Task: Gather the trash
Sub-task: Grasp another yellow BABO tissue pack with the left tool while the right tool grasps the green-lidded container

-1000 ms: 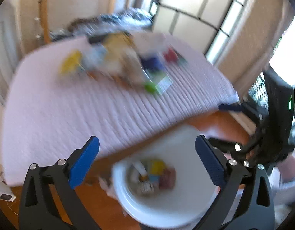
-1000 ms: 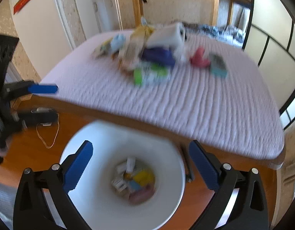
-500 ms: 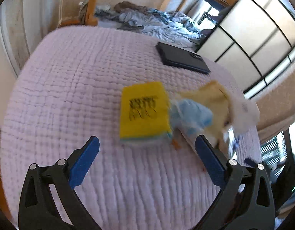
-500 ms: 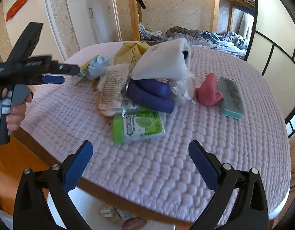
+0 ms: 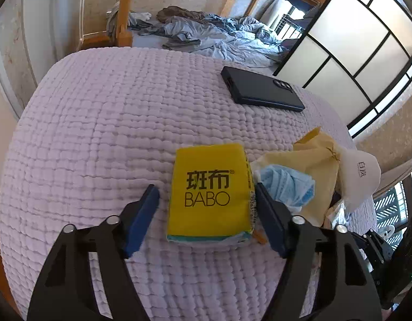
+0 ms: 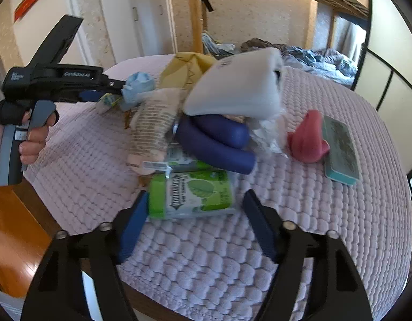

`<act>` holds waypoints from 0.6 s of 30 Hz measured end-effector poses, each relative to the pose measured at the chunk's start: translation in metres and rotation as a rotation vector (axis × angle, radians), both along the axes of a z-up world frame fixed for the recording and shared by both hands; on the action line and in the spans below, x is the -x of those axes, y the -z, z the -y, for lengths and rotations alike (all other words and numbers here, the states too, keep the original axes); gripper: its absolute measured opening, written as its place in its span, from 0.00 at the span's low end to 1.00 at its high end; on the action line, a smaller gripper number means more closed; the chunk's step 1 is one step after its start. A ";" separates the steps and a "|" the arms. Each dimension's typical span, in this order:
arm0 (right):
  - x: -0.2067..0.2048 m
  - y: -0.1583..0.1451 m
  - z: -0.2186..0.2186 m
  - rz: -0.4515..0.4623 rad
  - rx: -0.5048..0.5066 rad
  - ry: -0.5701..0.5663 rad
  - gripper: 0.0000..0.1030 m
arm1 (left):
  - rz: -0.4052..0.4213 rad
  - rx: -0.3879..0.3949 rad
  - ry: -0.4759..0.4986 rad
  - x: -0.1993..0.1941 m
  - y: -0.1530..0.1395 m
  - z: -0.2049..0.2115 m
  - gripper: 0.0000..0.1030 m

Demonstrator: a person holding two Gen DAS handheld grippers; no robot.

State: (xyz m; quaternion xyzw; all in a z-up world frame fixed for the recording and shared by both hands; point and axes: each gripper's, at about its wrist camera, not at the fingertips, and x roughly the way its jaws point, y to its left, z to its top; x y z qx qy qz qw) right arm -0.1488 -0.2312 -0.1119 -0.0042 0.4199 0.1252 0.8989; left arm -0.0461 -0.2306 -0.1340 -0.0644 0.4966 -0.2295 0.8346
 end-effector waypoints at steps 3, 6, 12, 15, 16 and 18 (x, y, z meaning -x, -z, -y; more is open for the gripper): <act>0.003 -0.001 -0.002 0.001 0.000 -0.006 0.61 | -0.001 0.017 -0.006 0.002 -0.002 -0.005 0.57; 0.009 -0.003 0.000 -0.003 -0.016 0.001 0.61 | -0.002 0.034 -0.016 0.006 -0.005 -0.011 0.52; 0.018 -0.005 0.016 -0.019 -0.063 0.033 0.61 | -0.008 0.050 -0.014 0.019 -0.006 -0.018 0.52; 0.024 -0.008 0.022 -0.024 -0.089 0.052 0.61 | -0.005 0.069 -0.015 0.026 -0.010 -0.022 0.52; 0.026 -0.009 0.024 -0.023 -0.093 0.054 0.61 | -0.003 0.072 -0.015 0.028 -0.011 -0.022 0.52; 0.024 -0.010 0.030 -0.023 -0.097 0.059 0.61 | 0.005 0.078 -0.019 0.033 -0.016 -0.024 0.52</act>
